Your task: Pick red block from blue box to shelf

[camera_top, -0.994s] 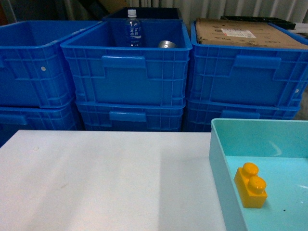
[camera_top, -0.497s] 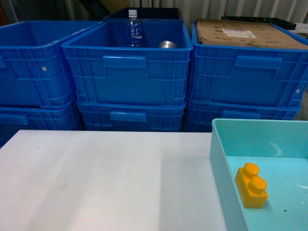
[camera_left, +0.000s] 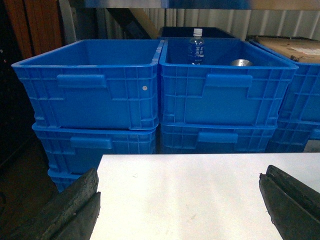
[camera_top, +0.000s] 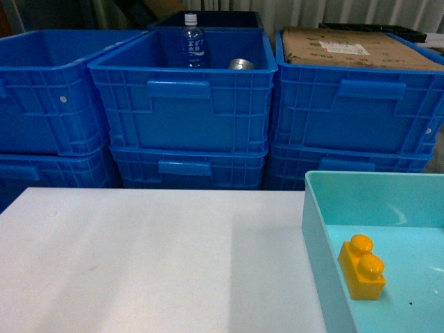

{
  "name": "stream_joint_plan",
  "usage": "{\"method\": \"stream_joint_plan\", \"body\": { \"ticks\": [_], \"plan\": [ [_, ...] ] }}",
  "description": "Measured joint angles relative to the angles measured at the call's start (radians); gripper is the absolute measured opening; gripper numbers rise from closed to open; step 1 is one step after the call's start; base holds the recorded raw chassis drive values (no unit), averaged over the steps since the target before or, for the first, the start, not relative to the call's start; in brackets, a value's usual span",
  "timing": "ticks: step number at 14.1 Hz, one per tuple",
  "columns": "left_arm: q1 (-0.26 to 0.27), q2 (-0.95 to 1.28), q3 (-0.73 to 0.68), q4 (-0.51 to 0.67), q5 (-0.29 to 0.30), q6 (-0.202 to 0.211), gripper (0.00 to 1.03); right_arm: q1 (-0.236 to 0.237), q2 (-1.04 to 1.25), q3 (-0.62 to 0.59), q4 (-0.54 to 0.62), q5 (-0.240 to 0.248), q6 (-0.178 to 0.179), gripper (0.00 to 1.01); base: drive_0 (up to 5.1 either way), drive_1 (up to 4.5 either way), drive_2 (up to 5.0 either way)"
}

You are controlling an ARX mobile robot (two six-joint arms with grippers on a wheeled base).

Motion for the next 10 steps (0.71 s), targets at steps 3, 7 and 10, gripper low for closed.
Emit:
{"method": "stream_joint_plan", "body": {
  "ticks": [3,7,10],
  "plan": [
    [0.0,0.0,0.0,0.0,0.0,0.0,0.98,0.0,0.0,0.0,0.0,0.0,0.0,0.29,0.0,0.0,0.0],
    [0.0,0.0,0.0,0.0,0.0,0.0,0.98,0.0,0.0,0.0,0.0,0.0,-0.002,0.29,0.0,0.0,0.0],
    [0.0,0.0,0.0,0.0,0.0,0.0,0.98,0.0,0.0,0.0,0.0,0.0,-0.002,0.29,0.0,0.0,0.0]
  ]
}}
